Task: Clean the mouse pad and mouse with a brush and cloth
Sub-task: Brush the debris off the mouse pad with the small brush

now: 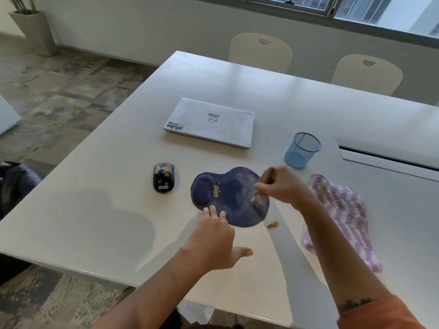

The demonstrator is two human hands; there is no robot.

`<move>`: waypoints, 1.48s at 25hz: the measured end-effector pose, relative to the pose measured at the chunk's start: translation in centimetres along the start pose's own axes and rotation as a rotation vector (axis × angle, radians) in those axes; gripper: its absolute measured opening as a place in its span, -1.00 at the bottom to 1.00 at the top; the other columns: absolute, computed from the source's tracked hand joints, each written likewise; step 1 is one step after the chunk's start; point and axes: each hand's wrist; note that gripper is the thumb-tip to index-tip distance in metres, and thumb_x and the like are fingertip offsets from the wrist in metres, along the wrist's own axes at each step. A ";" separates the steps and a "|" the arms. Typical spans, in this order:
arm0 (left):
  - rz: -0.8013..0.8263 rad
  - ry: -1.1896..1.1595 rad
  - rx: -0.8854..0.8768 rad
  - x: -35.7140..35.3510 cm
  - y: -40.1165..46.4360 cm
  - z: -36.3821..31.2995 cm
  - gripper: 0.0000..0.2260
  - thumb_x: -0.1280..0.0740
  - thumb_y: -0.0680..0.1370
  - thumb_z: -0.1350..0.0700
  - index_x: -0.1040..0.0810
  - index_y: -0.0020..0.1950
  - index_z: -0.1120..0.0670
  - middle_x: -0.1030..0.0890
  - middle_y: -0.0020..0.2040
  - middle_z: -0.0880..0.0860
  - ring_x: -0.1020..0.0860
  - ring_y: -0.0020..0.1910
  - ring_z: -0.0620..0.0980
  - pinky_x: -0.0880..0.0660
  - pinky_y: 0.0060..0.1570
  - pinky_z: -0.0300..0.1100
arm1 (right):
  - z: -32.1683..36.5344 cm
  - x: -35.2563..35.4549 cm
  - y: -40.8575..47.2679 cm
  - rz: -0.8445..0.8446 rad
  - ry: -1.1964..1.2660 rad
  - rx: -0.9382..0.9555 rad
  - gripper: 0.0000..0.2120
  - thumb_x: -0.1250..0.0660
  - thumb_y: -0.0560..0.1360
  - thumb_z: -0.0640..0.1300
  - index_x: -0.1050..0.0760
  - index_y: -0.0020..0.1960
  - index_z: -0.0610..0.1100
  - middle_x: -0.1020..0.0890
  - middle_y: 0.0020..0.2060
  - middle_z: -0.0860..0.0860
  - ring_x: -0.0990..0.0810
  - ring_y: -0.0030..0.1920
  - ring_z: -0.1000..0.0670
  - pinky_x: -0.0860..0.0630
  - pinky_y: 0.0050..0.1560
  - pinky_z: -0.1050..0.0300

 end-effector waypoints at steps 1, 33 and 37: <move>0.001 0.003 -0.004 0.0 0.1 0.0 -0.12 -0.03 0.59 -0.49 -0.42 0.55 0.21 -0.22 0.64 0.25 -0.14 0.61 0.43 -0.15 0.56 0.27 | 0.4 0.0 0.7 -0.065 0.047 0.020 -0.91 -0.54 0.41 -0.21 -0.72 -0.27 -0.13 -0.74 -0.38 0.05 -0.68 -0.35 0.07 -0.59 -0.24 0.15; -0.015 0.047 -0.012 -0.2 0.1 0.1 -0.09 -0.01 0.59 -0.51 -0.37 0.58 0.23 -0.22 0.64 0.26 -0.16 0.61 0.42 -0.18 0.56 0.26 | 0.5 0.9 -0.1 -0.232 0.080 -0.029 -0.90 -0.53 0.45 -0.22 -0.74 -0.25 -0.13 -0.73 -0.40 0.08 -0.72 -0.31 0.15 -0.67 -0.14 0.13; -0.018 0.056 -0.010 -0.1 -0.2 0.2 -0.08 -0.01 0.59 -0.50 -0.32 0.60 0.25 -0.21 0.64 0.27 -0.16 0.61 0.41 -0.16 0.56 0.24 | -1.2 -1.0 -0.9 -0.302 0.092 -0.077 -0.90 -0.56 0.48 -0.19 -0.73 -0.20 -0.17 -0.67 -0.39 0.19 -0.63 -0.36 0.30 -0.54 -0.17 0.27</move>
Point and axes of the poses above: each hand's wrist, its own y-axis towards the middle knuckle, its own x-axis out of the back of the hand, z = x × y
